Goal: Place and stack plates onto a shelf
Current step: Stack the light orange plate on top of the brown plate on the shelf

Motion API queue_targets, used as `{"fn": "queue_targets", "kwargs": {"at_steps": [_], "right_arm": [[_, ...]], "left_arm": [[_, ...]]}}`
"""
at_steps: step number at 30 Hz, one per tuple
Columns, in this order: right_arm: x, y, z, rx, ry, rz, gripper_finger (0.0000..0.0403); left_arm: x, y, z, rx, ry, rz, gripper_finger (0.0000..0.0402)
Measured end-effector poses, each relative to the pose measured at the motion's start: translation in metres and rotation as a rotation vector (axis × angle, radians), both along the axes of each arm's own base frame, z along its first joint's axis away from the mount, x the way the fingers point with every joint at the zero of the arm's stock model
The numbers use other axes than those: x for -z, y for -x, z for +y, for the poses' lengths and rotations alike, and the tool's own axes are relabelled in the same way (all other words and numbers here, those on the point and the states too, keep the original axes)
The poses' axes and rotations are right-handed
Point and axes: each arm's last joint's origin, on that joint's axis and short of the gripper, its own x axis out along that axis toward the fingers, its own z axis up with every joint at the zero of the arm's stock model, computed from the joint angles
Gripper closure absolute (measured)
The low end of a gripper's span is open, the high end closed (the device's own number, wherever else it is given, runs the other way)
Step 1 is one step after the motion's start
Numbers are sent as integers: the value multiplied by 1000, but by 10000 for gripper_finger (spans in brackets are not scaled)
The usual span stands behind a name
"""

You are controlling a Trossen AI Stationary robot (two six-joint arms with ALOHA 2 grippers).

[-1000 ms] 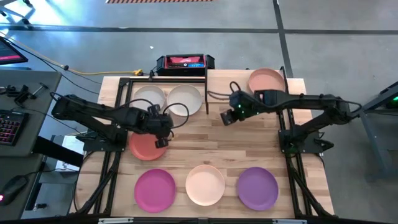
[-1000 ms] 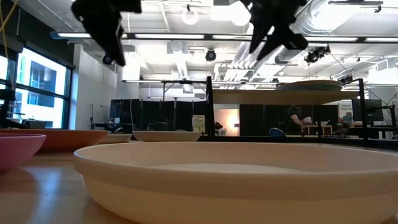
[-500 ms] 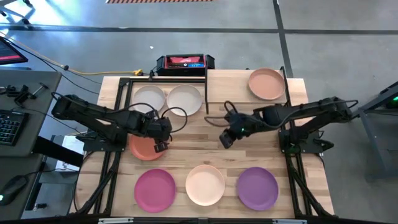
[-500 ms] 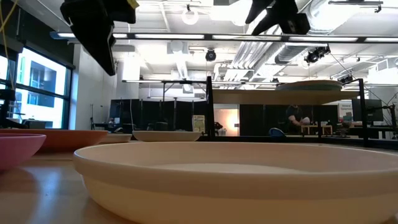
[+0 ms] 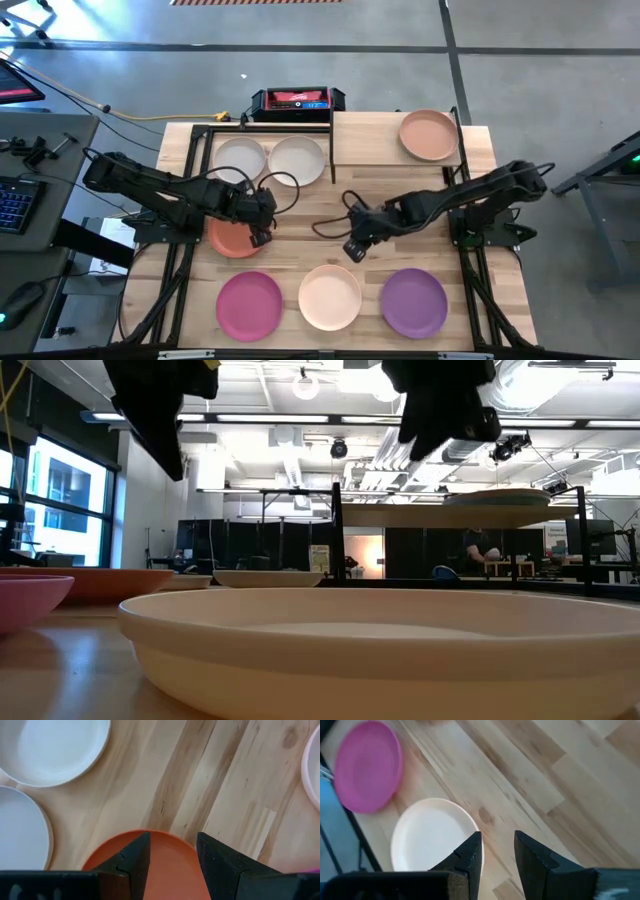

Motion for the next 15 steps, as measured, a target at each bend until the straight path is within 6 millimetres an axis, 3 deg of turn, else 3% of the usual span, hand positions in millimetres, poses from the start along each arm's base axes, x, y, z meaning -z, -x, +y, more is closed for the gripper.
{"fn": "queue_targets", "kwargs": {"at_steps": [15], "right_arm": [[35,-13,17,-99,-11,117,308]], "left_arm": [[0,0,-1,-108,71,-24,252]]}}
